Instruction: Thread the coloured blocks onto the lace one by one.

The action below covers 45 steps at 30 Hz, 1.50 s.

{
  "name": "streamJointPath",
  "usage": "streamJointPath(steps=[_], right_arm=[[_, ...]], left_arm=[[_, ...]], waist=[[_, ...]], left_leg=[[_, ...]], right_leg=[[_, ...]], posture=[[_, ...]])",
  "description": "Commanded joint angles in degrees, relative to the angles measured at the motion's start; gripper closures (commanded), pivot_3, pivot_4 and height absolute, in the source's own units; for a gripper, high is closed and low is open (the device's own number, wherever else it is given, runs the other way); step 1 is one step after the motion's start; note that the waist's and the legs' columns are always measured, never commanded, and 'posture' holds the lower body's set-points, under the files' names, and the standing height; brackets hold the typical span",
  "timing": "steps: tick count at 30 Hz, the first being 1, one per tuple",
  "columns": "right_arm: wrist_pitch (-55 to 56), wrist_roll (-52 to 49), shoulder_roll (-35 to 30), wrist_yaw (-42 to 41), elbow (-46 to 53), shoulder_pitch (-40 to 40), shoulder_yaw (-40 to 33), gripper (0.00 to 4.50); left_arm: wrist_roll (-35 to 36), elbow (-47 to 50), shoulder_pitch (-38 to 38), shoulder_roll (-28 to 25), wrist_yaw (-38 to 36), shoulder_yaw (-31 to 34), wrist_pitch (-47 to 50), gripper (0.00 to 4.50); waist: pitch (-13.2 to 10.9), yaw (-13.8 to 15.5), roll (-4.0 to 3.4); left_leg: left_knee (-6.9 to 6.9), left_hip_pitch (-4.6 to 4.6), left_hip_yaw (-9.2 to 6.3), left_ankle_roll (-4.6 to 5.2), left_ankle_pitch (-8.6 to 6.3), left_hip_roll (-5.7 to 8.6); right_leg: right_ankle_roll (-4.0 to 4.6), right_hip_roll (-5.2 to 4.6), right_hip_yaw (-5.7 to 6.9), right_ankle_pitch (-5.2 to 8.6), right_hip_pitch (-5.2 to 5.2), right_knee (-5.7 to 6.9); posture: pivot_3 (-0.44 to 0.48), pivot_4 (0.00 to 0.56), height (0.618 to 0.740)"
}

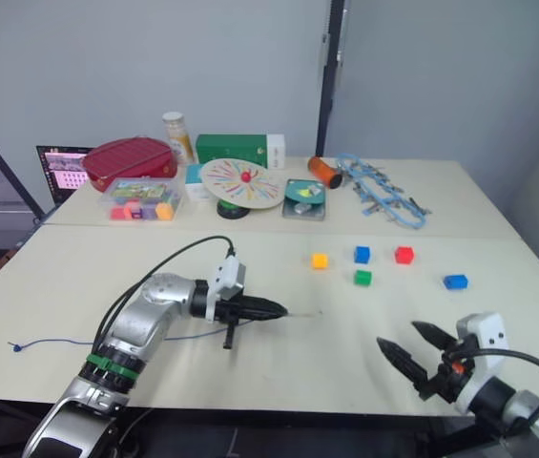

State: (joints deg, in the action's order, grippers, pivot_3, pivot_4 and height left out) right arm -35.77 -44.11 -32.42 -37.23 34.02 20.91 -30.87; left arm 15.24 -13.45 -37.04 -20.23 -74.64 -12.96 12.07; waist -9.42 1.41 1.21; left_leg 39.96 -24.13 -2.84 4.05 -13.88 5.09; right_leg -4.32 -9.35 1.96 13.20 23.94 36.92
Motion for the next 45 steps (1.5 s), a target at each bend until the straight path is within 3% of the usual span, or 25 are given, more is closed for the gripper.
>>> streamJointPath(steps=[1,7,11,13,21,27,38,45], right_arm=[[2.3,-2.7,1.2,0.8,2.7,0.5,-2.8,0.0],[9.0,1.7,4.6,3.0,0.9,3.1,-5.8,0.0],[17.7,10.3,11.0,9.2,-3.5,2.9,-4.8,0.0],[16.5,11.3,12.2,12.5,-4.4,1.3,-3.3,0.0],[17.2,20.1,7.4,17.3,-13.5,-9.5,1.5,0.0],[22.9,28.2,0.4,19.8,-35.0,-26.3,4.2,0.0],[36.2,31.4,-5.9,8.5,-80.3,-53.2,9.2,0.0],[41.6,34.2,-6.4,9.1,-97.0,-62.7,11.4,0.0]], left_arm=[[0.4,0.1,-1.1,-0.1,-1.1,-0.5,-0.8,4.45],[0.5,-0.2,-1.6,-0.9,-2.1,-0.6,-1.1,4.45],[0.5,-0.8,-2.0,-1.5,-2.8,-0.3,-1.4,4.45],[0.7,-0.7,-1.8,-1.9,-3.1,-0.1,-1.4,4.45],[0.8,0.6,-0.5,-3.0,-1.7,0.5,-1.5,4.45],[0.8,3.6,1.3,-3.1,0.2,0.4,-0.7,4.45],[0.9,11.4,7.4,-4.9,6.9,1.7,2.4,4.45],[1.0,12.9,8.3,-6.0,8.7,1.9,3.0,4.45]], waist=[[0.0,-0.1,-0.01],[0.0,-0.1,-0.01],[0.0,-0.1,-0.03],[0.0,-0.1,-0.01],[0.0,-0.7,-0.12],[0.0,-1.1,-0.21],[0.0,-2.0,-0.23],[0.0,-2.4,-0.23]], left_leg=[[0.0,0.0,0.01,0.0,0.0,0.0],[-0.02,0.01,0.02,0.0,0.0,0.0],[-0.04,0.07,0.02,0.0,0.0,0.0],[-0.13,0.11,0.0,-0.03,0.02,0.0],[-0.42,0.14,0.1,-0.34,0.21,0.03],[-0.28,0.33,0.33,-0.03,0.09,0.0],[-0.51,0.38,0.62,-0.07,0.11,0.0],[-0.65,0.38,0.65,-0.35,0.28,-0.01]], right_leg=[[0.0,0.0,-0.02,0.0,0.01,0.0],[0.0,0.01,-0.02,0.0,0.0,0.0],[0.0,0.02,-0.03,0.0,0.0,-0.01],[0.0,0.04,-0.03,0.0,0.03,-0.05],[0.05,0.12,-0.36,0.02,0.09,-0.04],[-0.01,0.19,-0.68,0.05,-0.07,-0.01],[-0.02,0.22,-1.21,0.03,0.05,-0.04],[-0.02,0.22,-1.26,0.03,0.09,-0.13]], posture=[[0.0,0.15,0.74],[0.0,0.15,0.74],[0.0,0.15,0.74],[0.0,0.15,0.74],[0.0,0.15,0.74],[0.0,0.15,0.74],[0.0,0.15,0.74],[0.0,0.15,0.74]])
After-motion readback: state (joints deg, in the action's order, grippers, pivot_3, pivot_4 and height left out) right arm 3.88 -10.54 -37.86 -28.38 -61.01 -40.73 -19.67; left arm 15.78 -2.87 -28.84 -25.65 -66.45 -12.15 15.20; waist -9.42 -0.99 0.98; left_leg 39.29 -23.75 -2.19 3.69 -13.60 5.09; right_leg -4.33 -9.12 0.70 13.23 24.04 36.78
